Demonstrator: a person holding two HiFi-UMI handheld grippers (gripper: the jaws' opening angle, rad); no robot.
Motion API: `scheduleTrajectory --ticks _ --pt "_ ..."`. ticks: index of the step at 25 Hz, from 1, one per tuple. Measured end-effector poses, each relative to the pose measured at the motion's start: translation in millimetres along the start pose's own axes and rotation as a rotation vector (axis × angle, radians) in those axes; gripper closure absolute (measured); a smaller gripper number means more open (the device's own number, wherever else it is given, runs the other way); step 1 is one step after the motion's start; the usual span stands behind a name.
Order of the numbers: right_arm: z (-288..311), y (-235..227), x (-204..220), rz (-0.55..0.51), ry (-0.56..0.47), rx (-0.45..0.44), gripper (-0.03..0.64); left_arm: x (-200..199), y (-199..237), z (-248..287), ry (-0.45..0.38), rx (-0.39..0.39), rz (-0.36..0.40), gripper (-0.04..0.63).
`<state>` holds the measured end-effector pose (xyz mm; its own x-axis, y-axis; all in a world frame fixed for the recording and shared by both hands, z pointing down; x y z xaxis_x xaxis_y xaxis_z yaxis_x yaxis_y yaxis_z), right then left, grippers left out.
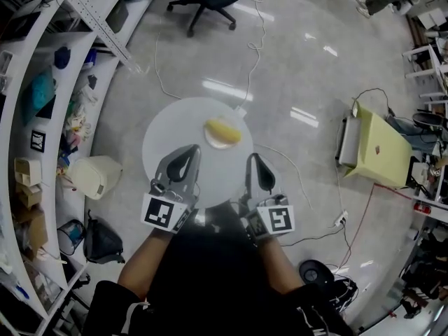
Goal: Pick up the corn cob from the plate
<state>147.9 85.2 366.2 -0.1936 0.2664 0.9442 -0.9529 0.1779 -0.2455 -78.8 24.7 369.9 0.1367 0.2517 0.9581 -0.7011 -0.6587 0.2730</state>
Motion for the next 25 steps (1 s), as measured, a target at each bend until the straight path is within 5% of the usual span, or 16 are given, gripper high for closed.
scheduleTrajectory --ticks 22,25 --pt "86.5 -44.4 71.7 0.021 0.266 -0.042 0.607 55.3 37.1 67.8 0.112 -0.013 -0.086 0.594" --pt "100.2 -51.0 83.8 0.016 0.318 -0.061 0.560 63.0 43.1 75.9 0.126 -0.024 -0.106 0.594"
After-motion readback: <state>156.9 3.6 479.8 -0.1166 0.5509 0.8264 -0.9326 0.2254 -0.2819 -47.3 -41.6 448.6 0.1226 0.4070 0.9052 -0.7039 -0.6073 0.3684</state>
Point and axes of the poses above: the fingertips, and each gripper's own axes: z forward along the fingers, y to its left, x out of its underside, the point moved 10 cm from there along -z, backward along the fingers, and after that the axes turned 1 degree about -z, right-handed, at the moved point
